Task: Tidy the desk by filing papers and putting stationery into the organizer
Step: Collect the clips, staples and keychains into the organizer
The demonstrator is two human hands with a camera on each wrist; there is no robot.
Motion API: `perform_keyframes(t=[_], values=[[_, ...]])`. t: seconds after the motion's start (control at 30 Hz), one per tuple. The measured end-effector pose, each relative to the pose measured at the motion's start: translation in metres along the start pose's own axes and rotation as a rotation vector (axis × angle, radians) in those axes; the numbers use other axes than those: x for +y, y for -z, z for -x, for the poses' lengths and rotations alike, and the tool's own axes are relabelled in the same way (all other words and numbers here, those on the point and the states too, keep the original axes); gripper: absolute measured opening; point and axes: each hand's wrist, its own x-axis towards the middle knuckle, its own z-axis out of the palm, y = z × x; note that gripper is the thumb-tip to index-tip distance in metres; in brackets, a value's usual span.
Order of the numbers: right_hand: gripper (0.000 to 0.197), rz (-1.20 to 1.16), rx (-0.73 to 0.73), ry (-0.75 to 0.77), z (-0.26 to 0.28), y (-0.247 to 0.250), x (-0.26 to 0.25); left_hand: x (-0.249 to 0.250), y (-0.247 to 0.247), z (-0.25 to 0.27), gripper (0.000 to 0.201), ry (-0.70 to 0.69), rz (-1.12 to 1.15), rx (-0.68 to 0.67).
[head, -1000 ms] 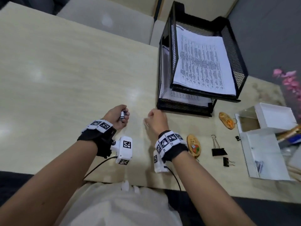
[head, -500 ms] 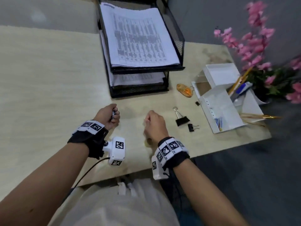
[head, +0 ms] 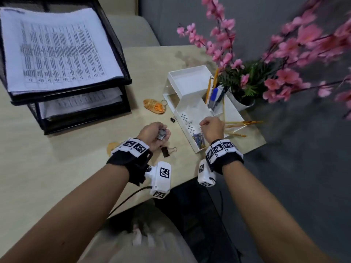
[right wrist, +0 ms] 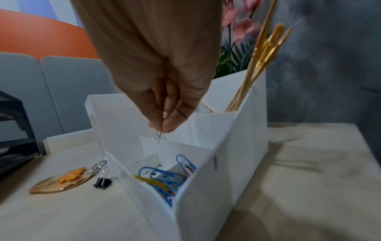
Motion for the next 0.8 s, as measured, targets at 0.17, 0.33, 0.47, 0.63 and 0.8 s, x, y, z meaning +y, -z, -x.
perform_keyframes(t=[0.17,0.33,0.47,0.63,0.8], values=[[0.028,-0.032,-0.091,0.097,-0.017,-0.007,0.005,-0.019,-0.038,-0.016,0.032,-0.006,-0.028,0.037],[0.024,-0.084,-0.141,0.193,-0.018,-0.004,0.013,-0.034,-0.058,-0.027,0.033,-0.050,-0.115,0.062],[0.026,-0.107,-0.162,0.205,-0.013,0.011,0.031,-0.042,-0.080,-0.031,0.030,-0.110,-0.216,0.042],[0.028,-0.158,-0.094,0.208,0.004,0.027,0.053,-0.051,-0.106,-0.042,0.028,-0.110,-0.318,0.024],[0.027,-0.241,-0.076,0.184,0.010,0.030,0.061,-0.054,-0.112,-0.050,0.033,-0.111,-0.306,0.041]])
